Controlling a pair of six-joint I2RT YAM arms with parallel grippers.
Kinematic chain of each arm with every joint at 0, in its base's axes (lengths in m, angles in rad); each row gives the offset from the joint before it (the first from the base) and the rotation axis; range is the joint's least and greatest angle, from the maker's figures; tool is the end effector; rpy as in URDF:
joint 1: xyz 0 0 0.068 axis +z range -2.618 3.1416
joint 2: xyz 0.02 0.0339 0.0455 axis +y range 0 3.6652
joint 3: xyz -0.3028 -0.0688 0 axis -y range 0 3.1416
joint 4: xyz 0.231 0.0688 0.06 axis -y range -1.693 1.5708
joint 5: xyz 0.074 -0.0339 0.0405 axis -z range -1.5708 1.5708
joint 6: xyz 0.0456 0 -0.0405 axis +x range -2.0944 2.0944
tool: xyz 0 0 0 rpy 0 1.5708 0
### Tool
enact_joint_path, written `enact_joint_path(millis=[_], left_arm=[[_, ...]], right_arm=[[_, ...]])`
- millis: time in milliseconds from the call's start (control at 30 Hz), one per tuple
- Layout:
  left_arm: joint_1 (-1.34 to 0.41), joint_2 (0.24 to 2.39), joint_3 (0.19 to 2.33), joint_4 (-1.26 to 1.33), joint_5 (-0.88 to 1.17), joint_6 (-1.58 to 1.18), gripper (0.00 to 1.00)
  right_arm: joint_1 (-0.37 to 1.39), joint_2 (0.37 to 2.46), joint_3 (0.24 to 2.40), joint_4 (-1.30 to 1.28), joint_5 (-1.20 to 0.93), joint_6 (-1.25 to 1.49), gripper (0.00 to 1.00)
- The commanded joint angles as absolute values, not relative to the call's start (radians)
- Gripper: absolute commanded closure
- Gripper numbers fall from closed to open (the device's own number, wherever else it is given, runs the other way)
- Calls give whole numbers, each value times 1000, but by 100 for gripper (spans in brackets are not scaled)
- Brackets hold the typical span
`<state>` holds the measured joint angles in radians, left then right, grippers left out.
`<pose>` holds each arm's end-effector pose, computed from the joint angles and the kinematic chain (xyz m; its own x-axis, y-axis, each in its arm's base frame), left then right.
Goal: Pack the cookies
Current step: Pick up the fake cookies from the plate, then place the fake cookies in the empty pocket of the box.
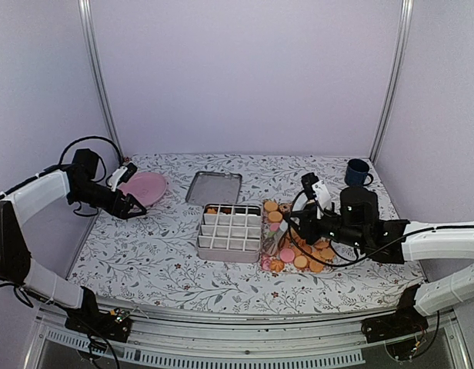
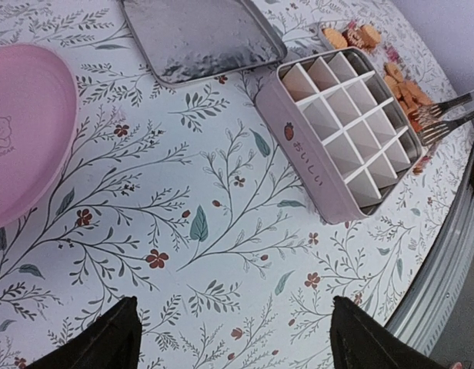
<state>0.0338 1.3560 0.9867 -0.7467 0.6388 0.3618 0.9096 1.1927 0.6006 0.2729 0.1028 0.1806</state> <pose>0.2419 -0.0190 0.2825 -0.7567 0.2587 -0.6004 0.5372 0.7694 -0.3455 0.1552 0.1918 0.2783 -0.3198 -0.1201 -0.9398 -0.6789 0.7210 0.1389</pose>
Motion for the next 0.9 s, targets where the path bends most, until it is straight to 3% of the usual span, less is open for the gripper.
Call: enact_joint_path(millis=[0,267,600,867], left_arm=[[41,1343,1008,-757,645,354,15],[41,1344,1006,-759,644,354,15],[42,1320,993,-767,637,359,15],[41,1305,990,-776,622,370,14]], right_arm=[[917,1145,655,285,133,174,100],[913,1184,777,285,169,81,100],[881,1545,1140,295,103,-93,100],[865,1717,1283,260,70,-153,97]])
